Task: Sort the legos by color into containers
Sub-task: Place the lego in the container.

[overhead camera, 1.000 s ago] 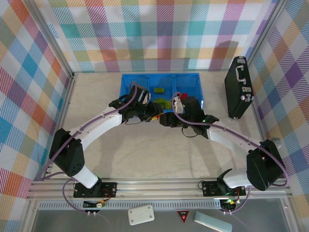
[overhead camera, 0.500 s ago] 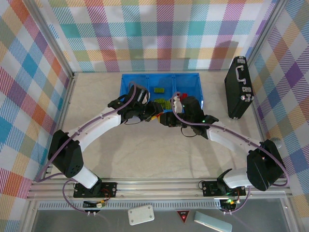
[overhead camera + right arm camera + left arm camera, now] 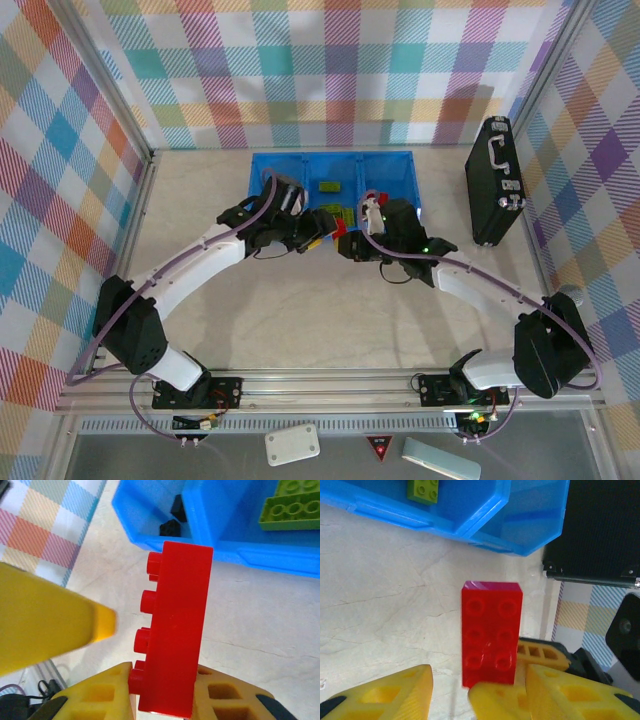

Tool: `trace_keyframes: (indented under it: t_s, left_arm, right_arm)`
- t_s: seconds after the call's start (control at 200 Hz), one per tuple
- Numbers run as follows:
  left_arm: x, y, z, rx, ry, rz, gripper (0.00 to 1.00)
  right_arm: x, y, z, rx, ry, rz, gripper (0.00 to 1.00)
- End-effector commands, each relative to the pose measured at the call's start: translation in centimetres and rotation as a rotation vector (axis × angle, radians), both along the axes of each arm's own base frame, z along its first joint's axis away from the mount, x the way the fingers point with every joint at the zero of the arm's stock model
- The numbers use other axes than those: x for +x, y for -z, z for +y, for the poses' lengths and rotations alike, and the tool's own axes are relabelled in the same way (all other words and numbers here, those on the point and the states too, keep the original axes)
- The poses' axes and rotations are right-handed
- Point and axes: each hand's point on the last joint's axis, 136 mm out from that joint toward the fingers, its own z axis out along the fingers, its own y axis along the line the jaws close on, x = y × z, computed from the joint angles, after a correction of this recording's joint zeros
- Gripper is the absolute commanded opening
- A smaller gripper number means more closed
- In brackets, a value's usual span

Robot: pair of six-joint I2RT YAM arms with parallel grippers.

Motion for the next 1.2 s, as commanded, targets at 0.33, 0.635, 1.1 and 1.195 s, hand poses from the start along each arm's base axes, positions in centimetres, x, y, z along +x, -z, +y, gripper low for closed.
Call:
trace_keyframes:
  t_s: [0.33,0.635,1.1,1.195]
  left_arm:
    - [-0.2,1.2,7.8,0.155,-0.001,-0.009,0.54]
    - [-0.6,3.0,15.0,0.262,-0.017,0.013,0.56]
    - [-0.7,4.7,21.1,0.44,0.05,-0.005,0.58]
    - [-0.4,5.1,22.3,0.511,0.038,-0.025,0.58]
  right_arm:
    - [3.9,2.1,-6.7,-0.272,0.111,0.012,0.24]
    - [8.4,3.8,-11.0,-0.463,0.202,0.062,0.22]
    - [16.2,7.3,-14.0,-0.719,0.294,0.118,0.2]
    - [17.7,7.7,-14.4,-0.762,0.304,0.113,0.21]
